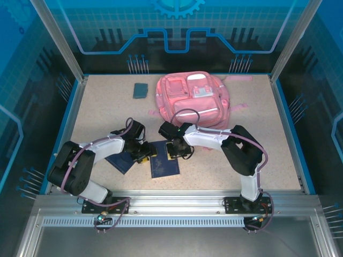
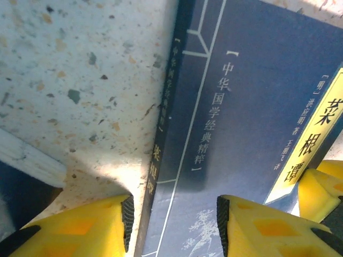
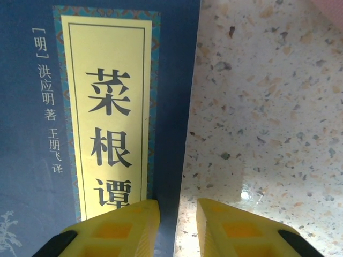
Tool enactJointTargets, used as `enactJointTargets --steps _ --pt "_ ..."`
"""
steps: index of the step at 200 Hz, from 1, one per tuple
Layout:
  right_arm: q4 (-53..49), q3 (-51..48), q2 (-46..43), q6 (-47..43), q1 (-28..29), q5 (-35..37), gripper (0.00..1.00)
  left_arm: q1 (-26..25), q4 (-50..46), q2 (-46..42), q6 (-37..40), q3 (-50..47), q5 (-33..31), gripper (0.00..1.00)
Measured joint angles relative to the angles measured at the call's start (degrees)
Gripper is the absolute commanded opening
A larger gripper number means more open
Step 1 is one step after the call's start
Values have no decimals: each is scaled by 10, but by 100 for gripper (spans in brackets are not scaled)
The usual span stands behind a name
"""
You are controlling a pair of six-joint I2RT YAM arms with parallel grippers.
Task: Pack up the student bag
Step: Pick up the book from the bottom-left of the table.
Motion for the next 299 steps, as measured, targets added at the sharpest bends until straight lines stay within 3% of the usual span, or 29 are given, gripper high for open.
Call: enactJointTargets --steps 72,113,153,206,242,269,299 --pt "2 -3 0 2 -4 -6 28 -2 12 2 22 -1 26 34" --pt "-2 -9 -3 2 -10 -3 28 -1 56 -56 30 -33 69 42" --pt "2 -19 -11 2 -12 -1 28 -2 146 -110 9 -62 130 42" --pt "11 -25 -16 4 -12 -4 28 -3 203 -53 -35 -62 176 34" --pt "19 -33 -23 7 -12 -4 29 -4 179 -46 -26 -50 169 17" --pt "26 -44 -37 9 -14 0 38 -5 140 -58 -3 -31 146 9" --pt "61 -86 -97 11 -16 3 65 -2 103 -109 20 -12 112 7"
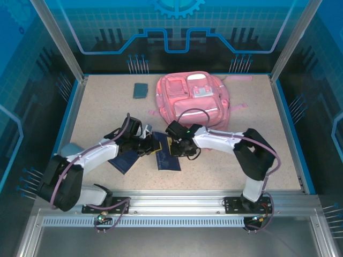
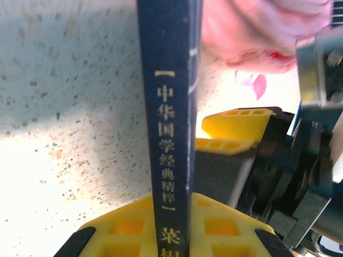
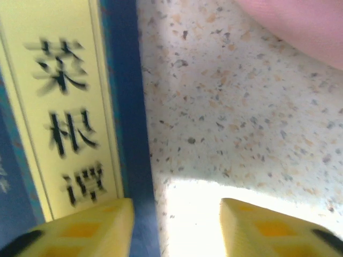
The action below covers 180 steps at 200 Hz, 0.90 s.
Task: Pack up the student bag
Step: Pick up the book from the bottom-left of the table, then pass the book.
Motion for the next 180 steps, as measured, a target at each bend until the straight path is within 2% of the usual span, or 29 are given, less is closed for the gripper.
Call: enactJointTargets --steps 22,43,76,103,139,180 --pt "47 -43 -90 -2 -15 -4 78 16 -18 -43 8 30 -19 7" --pt "113 -68 -162 7 -61 -38 85 29 -20 -78 8 65 -41 7" --pt "318 -160 -231 63 -154 -143 94 50 16 -102 -16 103 -62 7" --pt "445 -205 -231 133 -195 -222 96 64 77 -100 -72 106 -76 7" --pt "605 -208 -212 238 -206 -291 97 65 155 -81 -151 113 -87 8" --pt "774 -208 -131 366 -206 -327 88 65 237 -61 -223 125 -90 7"
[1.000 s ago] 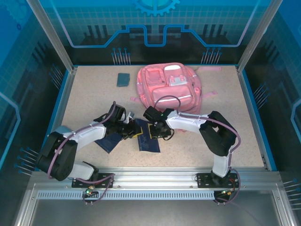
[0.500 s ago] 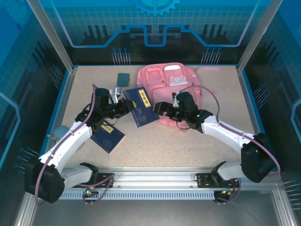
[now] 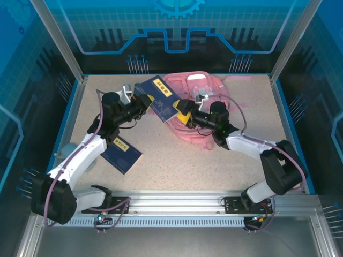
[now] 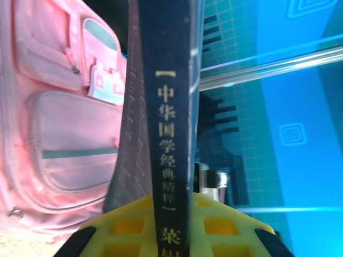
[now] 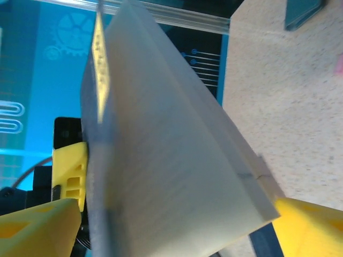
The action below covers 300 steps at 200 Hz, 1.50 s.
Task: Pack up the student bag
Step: Pass the book.
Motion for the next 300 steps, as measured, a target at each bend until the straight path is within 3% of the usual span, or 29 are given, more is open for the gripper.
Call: enactJointTargets --steps 36,91,134,167,187,215,249,270,300 --pt "97 8 60 82 0 -6 82 0 36 5 -29 0 -6 8" --pt "160 11 67 131 2 -3 69 0 48 5 -42 0 -8 8" --pt "176 11 67 144 4 -3 51 0 48 5 -42 0 -8 8" --pt "163 11 62 146 4 1 28 0 38 5 -37 0 -13 11" --pt "131 11 42 137 3 1 18 0 9 4 -19 0 -15 23" --pt "37 10 -13 89 -3 1 5 0 -48 -1 24 0 -17 52" --pt "-141 12 -97 -19 -12 16 1 -2 -142 -6 113 0 -23 79" --pt "-295 37 -147 -105 -15 47 0 -16 -229 -1 198 14 -52 89" --pt "-474 76 -210 -212 -23 112 0 -49 -309 34 308 61 -87 96"
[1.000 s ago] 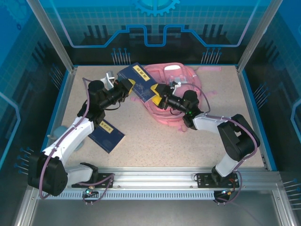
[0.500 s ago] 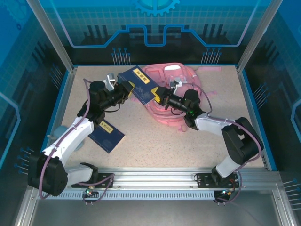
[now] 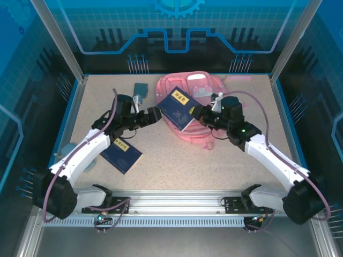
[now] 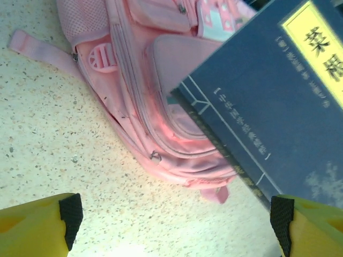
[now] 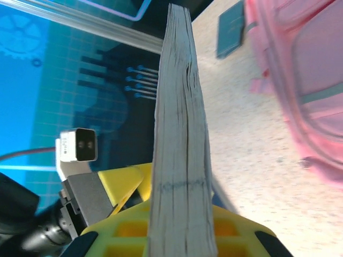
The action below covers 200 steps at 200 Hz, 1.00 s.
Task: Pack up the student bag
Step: Pass the book, then open the student bag at the top-center of the table.
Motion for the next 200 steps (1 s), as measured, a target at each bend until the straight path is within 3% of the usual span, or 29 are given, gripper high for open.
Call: enactJointTargets --steps 63,94,142,200 --pt "-269 10 -111 -124 -57 155 0 -101 -50 144 168 123 -51 98" --pt "-350 10 -158 -148 -87 207 0 -146 -66 250 242 225 -70 86" --pt "-408 12 -200 -160 -123 231 1 -185 -122 392 357 375 -80 76" --pt "-425 10 -220 -160 -149 223 1 -188 -192 495 437 496 -84 70"
